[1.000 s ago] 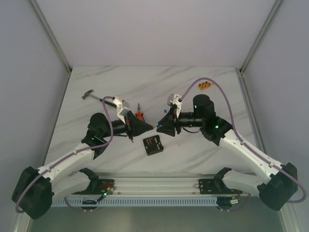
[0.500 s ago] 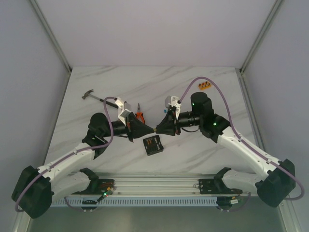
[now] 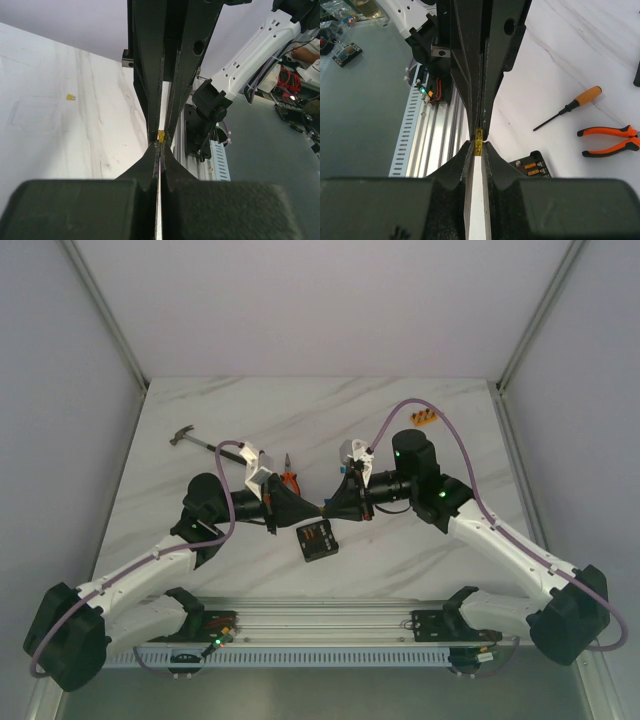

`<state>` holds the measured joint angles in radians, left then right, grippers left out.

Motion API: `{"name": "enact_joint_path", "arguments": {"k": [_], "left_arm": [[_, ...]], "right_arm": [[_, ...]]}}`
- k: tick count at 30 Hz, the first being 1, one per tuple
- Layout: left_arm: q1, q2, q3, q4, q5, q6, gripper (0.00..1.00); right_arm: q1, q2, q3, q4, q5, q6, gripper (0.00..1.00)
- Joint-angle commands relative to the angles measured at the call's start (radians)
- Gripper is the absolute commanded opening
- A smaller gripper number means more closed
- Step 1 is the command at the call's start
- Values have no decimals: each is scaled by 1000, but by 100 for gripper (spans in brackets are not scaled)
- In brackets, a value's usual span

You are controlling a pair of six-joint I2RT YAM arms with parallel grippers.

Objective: Snap on the fuse box
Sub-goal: Pick up the fuse from the center of the board.

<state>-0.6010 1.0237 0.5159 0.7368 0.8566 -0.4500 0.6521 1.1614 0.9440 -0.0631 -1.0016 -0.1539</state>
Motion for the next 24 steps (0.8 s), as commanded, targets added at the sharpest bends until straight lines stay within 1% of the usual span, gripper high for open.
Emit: {"name": "enact_joint_path", "arguments": {"k": [1,6,10,16,20,22,23,24], "left_arm": [[-6,-3,27,7,23,31,0],[-6,-5,27,-4,10,40,0],[-7,-4,27,-10,3,41,0],[-6,-1,27,-12,1,43,0],[-7,0,24,-18,-29,37,0],[-6,-7,16,-36,-80,34,0],[-7,-13,11,-49,-112,31,4],[-7,-19,3,-59,-151,23,12]], "right_arm": [[-4,-2,44,0,-38,-3,18],[-4,-16,42,0,-33,0,21],[-5,-20,41,0,-40,1,21],[-5,-17,39,1,-48,2,12],[-4,-18,38,0,-46,5,0],[-5,-22,33,0,-24,13,0],[-4,-23,30,1,-6,24,0],[-5,-24,26,0,20,40,0]]}}
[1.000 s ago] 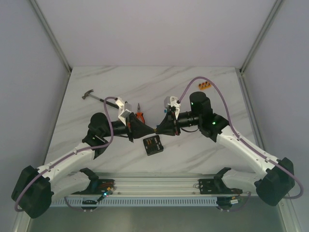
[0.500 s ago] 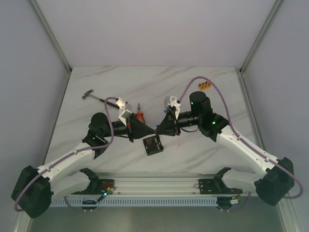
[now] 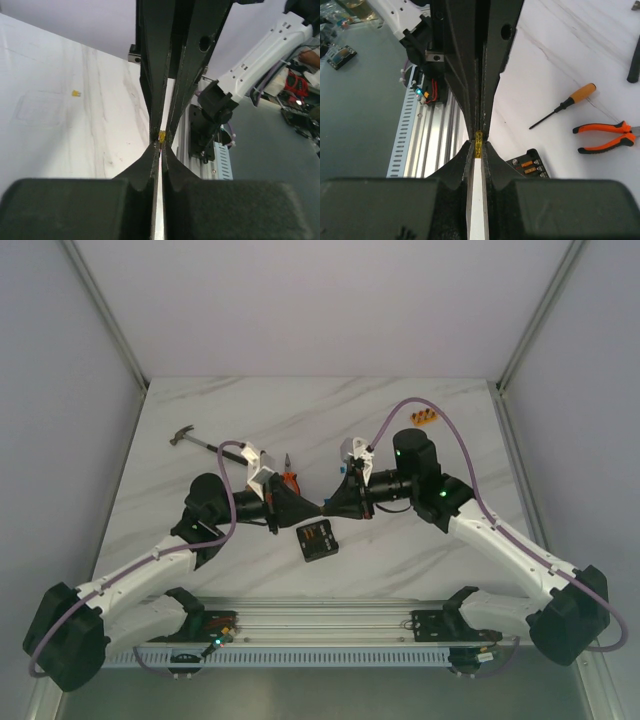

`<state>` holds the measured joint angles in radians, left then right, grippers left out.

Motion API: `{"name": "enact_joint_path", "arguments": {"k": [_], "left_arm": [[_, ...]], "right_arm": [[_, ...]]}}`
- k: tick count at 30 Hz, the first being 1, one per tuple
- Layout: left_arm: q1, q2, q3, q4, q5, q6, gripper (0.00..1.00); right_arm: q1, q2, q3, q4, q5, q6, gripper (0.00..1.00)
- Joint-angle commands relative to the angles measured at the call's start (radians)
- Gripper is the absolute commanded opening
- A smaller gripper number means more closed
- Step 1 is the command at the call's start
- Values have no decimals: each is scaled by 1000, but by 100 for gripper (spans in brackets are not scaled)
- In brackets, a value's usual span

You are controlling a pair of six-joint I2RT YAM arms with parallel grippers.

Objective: Snap on the fuse box
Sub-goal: Pick up the fuse from the center of the board.

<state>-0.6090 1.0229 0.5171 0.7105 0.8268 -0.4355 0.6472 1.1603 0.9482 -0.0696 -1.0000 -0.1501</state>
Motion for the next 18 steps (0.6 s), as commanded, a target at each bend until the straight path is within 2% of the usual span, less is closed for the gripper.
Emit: {"name": "enact_joint_path", "arguments": {"k": [1,4,9,12,14,18], "left_arm": [[2,-28,-10,-40,-160,-3,19],[2,-56,-46,-72,-294,-49,35],[2,-129,-99,-202,-534,-136,54],[3,-173,-154,-249,-627,-205,66],[3,-193,-183,-282,-682,-260,70],[3,-197,-242,-302,-717,-349,71]], "right_arm": [[2,-24,15,8,47,55,0],[19,-31,-19,9,166,118,0],[93,-30,-68,-6,452,212,0],[142,-1,-74,-28,608,281,0],[189,21,-75,-40,731,328,0],[274,61,-71,-60,934,390,0]]}}
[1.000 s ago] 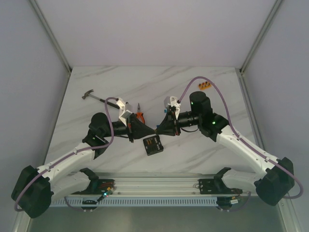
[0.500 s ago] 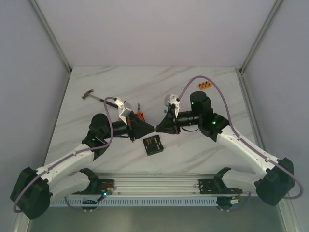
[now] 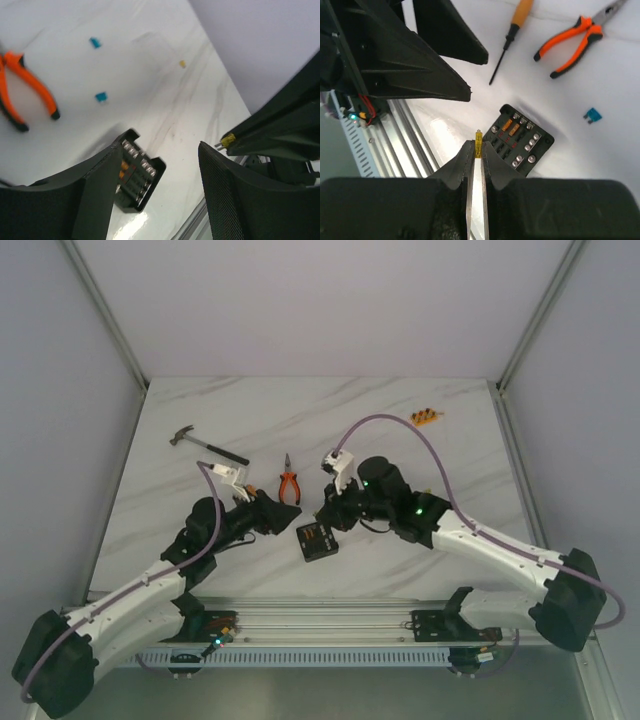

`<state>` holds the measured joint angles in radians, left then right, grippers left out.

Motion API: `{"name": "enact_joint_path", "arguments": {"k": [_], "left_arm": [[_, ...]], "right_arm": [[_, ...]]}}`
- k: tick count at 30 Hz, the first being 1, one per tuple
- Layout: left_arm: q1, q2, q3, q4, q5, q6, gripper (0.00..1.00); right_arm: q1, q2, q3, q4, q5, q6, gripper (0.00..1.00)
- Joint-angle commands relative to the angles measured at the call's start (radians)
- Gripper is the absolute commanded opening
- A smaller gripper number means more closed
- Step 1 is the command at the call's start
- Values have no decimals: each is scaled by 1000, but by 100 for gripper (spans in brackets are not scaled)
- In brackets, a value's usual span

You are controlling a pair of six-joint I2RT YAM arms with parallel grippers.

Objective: Snap on the fuse box
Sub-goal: Pick up the fuse from the center of the board, then install the fuse at the fuse box base.

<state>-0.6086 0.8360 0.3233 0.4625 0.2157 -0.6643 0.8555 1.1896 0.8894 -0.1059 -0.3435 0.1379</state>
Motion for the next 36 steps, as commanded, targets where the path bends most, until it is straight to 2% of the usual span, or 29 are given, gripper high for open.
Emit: {"name": "enact_joint_path", "arguments": {"k": [1,8,14,25,36], "left_arm": [[3,-7,-64,-53,-109,-145,71],[3,23,-165,26,-84,-282,71],[2,118,-192,100,-56,-340,64],[2,307,-179,181,-47,-409,43],[1,449,-145,208,-11,-440,35]], "right_arm": [[86,44,-6,-32,330,121,0],[196,170,60,-127,600,259,0],[242,306,101,-136,700,340,0],[252,443,137,-97,737,379,0],[252,496,155,-80,745,395,0]]}}
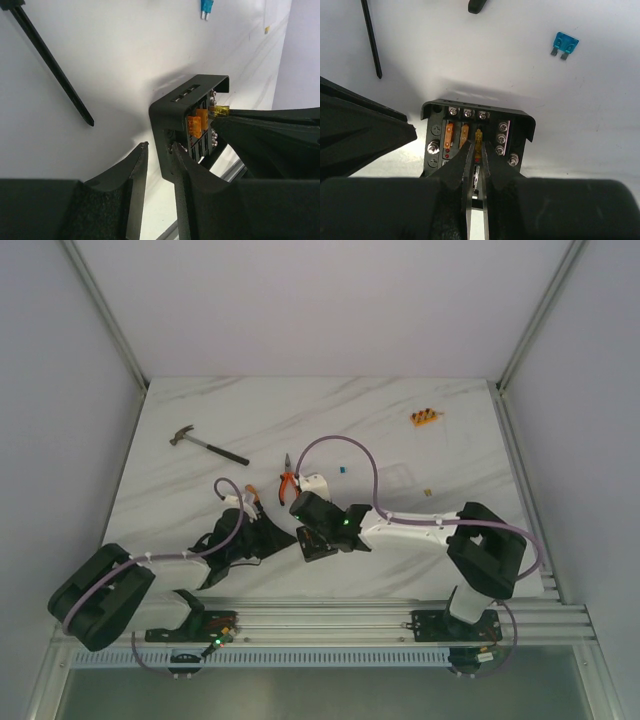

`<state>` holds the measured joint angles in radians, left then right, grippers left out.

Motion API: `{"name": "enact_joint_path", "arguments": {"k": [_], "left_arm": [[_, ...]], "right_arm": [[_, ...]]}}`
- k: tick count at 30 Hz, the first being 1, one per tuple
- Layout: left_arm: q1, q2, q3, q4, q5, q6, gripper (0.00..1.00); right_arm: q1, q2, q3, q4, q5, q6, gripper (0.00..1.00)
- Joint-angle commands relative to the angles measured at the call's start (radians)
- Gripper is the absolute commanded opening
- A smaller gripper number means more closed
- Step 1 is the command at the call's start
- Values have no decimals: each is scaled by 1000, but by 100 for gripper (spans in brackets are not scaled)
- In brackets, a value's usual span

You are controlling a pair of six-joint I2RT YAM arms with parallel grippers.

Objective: Snap on the fuse box
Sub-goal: Install the fuse at the fuse box base.

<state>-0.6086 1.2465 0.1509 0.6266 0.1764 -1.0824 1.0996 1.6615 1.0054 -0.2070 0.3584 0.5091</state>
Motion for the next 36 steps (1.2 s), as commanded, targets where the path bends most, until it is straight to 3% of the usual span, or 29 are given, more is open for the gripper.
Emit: {"name": "enact_joint_path", "arguments": {"k": [1,36], "left_arm": [[1,52,29,50,33,-26,34],[-14,157,58,7,39,-76,28]], "right_arm": [[7,28,40,20,46,26,0],[7,109,98,-101,20,60,0]]}}
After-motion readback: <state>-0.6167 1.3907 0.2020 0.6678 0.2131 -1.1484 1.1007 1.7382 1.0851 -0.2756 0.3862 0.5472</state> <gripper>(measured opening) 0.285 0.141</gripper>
